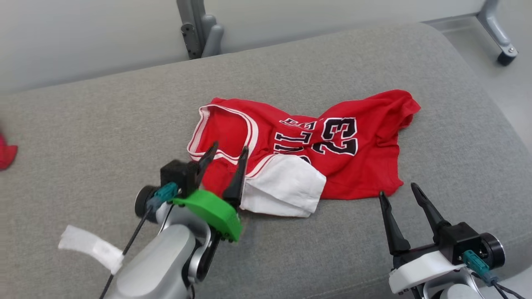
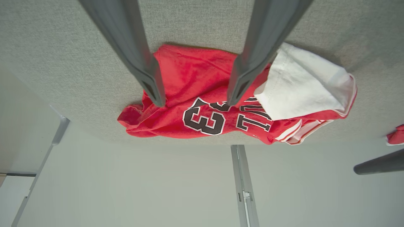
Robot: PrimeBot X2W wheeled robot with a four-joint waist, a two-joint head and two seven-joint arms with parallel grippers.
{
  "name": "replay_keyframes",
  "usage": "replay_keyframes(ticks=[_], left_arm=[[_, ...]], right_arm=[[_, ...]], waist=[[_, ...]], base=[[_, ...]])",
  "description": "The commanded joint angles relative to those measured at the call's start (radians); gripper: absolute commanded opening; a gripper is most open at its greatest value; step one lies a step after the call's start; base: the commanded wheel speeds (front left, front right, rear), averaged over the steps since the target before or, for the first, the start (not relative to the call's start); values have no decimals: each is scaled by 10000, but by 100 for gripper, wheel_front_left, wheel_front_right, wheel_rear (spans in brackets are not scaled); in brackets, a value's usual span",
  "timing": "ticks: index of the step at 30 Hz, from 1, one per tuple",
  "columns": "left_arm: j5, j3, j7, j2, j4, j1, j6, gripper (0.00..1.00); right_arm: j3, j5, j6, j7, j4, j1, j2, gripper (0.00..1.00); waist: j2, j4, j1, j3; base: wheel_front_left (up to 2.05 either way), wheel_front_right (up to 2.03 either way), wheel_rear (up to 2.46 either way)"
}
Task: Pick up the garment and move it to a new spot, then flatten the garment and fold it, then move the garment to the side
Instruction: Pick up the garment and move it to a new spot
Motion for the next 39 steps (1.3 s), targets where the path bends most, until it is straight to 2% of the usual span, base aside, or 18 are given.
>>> replay_keyframes(ticks=[1,8,15,23,29,33,39], left_arm=[[392,279,-1,215,-259,633,127,100],[1878,1991,-4,848,-1351,3191,173,100],[3266,4138,-3,987,-2024,5457,-77,100],[4556,6284,-4,225,-2164,6747,-808,100],[5194,7726,-4,-459,-2132,7207,-1511,100],[5715,8473,-4,-858,-2019,7257,-1970,100],[6130,8880,-4,-1109,-1859,7079,-2295,100]], right_arm=[[-98,-147,-10,-30,-78,165,-26,100],[-458,-751,-10,-30,-309,509,-197,100],[-858,-830,-10,-30,-358,714,-457,100],[-1120,-873,-10,-30,51,1029,-834,100],[-1468,-796,-10,-30,368,1126,-778,100],[-1610,-789,-10,-30,520,1147,-726,100],[-1576,-787,-10,-30,532,1037,-677,100]], waist=[[0,757,1,-713],[0,1447,1,-1015],[0,1818,1,-1204],[0,2104,1,-1321],[0,2139,1,-1487],[0,2157,1,-1530],[0,2105,1,-1495]], base=[[0,0,0],[0,0,0],[0,0,0],[0,0,0],[0,0,0],[0,0,0],[0,0,0]])
